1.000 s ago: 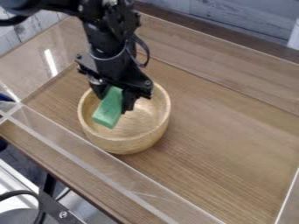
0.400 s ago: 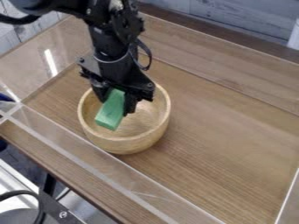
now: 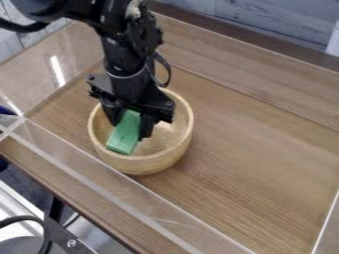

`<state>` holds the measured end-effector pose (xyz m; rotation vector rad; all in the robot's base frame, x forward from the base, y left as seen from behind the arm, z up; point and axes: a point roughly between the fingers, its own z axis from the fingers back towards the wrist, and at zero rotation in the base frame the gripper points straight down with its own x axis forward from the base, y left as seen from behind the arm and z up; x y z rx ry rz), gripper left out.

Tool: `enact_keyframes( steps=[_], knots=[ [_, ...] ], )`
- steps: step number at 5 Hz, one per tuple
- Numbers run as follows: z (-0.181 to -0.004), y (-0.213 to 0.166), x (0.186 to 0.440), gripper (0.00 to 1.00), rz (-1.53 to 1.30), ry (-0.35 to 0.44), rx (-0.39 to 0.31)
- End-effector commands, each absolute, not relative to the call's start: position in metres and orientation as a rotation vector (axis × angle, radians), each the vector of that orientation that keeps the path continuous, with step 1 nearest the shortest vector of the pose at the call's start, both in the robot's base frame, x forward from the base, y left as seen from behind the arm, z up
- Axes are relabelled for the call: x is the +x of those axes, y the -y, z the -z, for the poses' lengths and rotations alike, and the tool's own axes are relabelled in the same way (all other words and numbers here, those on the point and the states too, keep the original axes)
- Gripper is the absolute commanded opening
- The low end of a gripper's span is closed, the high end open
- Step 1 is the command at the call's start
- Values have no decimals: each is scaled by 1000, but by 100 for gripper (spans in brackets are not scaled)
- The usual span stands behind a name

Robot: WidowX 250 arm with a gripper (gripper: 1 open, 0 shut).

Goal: Put the green block in the brown bowl

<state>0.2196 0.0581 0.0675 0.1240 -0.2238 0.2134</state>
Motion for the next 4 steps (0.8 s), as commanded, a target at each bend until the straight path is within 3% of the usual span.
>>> enact_keyframes(
  steps=[1, 4],
  knots=[
    [-85, -64, 230, 0, -226, 268, 113],
    [-86, -74, 223, 0, -248, 240, 131]
  ],
)
